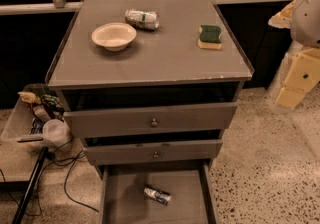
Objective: Pick redbull can from bottom drawer and place on counter
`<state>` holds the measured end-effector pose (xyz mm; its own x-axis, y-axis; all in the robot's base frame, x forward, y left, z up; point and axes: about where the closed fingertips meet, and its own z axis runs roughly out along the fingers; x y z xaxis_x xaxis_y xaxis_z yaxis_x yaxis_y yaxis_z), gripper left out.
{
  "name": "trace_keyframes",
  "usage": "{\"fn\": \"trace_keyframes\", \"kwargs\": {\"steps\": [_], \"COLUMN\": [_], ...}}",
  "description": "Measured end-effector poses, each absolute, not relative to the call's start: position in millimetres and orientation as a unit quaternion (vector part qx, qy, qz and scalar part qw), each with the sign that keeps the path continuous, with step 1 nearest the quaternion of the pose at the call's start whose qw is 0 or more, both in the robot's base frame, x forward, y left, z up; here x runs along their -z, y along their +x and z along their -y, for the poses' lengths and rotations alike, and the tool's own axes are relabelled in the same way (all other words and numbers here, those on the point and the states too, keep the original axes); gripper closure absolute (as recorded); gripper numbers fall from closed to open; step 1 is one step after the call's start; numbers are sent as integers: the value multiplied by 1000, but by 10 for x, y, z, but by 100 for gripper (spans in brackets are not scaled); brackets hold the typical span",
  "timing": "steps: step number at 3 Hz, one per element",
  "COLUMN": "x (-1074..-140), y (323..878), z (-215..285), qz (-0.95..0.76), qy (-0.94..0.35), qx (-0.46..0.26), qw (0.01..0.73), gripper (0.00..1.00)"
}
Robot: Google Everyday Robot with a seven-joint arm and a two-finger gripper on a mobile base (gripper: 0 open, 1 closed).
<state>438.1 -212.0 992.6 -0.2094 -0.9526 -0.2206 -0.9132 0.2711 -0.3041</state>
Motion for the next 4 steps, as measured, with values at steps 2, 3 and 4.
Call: {"fn": "trace_keyframes", "kwargs": {"steps": [2, 3, 4], "x": [-9647, -9124, -8643], "y": [4319, 4198, 4100], "z": [2041, 1879, 1753], "qz": [-770, -757, -748], "qy": [-608, -620, -621], "qx": [33, -13, -44], "qw": [189, 206, 229], "gripper": [0, 0, 0]}}
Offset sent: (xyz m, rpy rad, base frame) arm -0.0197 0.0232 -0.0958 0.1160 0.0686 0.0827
